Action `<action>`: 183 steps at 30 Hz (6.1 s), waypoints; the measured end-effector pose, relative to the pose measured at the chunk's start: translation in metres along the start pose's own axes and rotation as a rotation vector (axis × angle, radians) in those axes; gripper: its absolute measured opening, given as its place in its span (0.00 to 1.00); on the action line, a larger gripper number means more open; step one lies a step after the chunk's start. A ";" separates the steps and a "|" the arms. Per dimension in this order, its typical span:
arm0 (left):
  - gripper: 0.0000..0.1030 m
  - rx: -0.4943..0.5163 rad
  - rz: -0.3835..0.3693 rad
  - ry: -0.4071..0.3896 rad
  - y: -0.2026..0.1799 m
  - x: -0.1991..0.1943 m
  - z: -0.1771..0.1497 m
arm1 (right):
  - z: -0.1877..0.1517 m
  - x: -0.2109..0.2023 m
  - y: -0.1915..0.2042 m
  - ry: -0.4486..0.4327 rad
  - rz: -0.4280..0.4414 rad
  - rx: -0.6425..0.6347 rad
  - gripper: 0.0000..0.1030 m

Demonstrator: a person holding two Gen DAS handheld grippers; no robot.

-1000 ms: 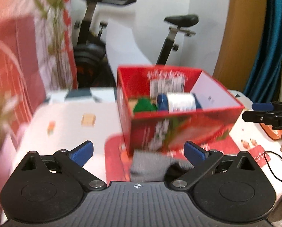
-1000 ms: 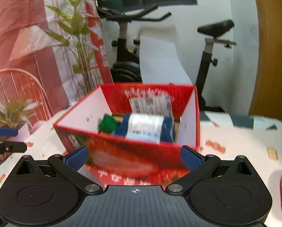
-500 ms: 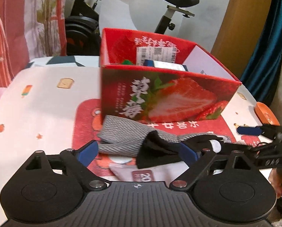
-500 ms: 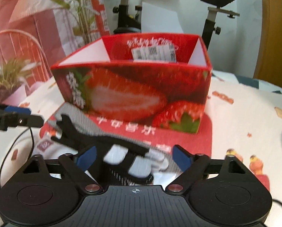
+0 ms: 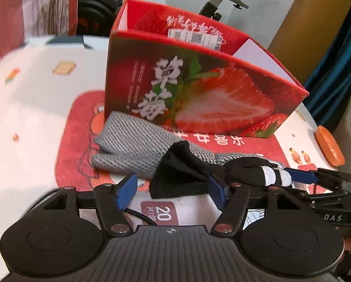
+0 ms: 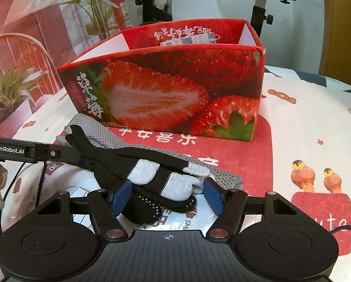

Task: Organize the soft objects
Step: 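Close the left gripper on the black glove, then lift the black glove with the left gripper over the red box, then lower the glove into the box and open the left gripper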

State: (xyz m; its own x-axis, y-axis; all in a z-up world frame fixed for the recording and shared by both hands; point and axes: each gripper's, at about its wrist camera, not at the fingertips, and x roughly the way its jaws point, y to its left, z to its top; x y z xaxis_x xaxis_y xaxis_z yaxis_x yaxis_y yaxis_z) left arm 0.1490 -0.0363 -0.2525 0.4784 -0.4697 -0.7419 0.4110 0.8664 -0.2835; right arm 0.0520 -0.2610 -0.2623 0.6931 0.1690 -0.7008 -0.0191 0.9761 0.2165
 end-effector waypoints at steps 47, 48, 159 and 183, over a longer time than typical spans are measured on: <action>0.25 -0.029 0.020 -0.052 0.007 0.016 -0.018 | 0.000 -0.001 -0.014 -0.055 0.098 0.111 0.16; 0.24 -0.029 0.025 -0.047 0.006 0.016 -0.016 | 0.000 -0.003 -0.015 -0.061 0.101 0.116 0.11; 0.37 -0.032 0.130 -0.196 0.006 0.043 0.210 | 0.266 0.154 -0.042 0.148 -0.112 0.004 0.19; 0.90 0.198 0.270 -0.285 0.011 -0.128 0.133 | 0.170 -0.038 -0.012 -0.063 -0.058 0.014 1.00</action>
State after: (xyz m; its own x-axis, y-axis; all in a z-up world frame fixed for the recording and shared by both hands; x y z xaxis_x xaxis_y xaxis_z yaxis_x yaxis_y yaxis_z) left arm 0.1956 0.0111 -0.0804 0.7728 -0.2831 -0.5680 0.3692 0.9285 0.0397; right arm 0.1485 -0.3021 -0.1228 0.7369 0.1027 -0.6682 0.0320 0.9820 0.1862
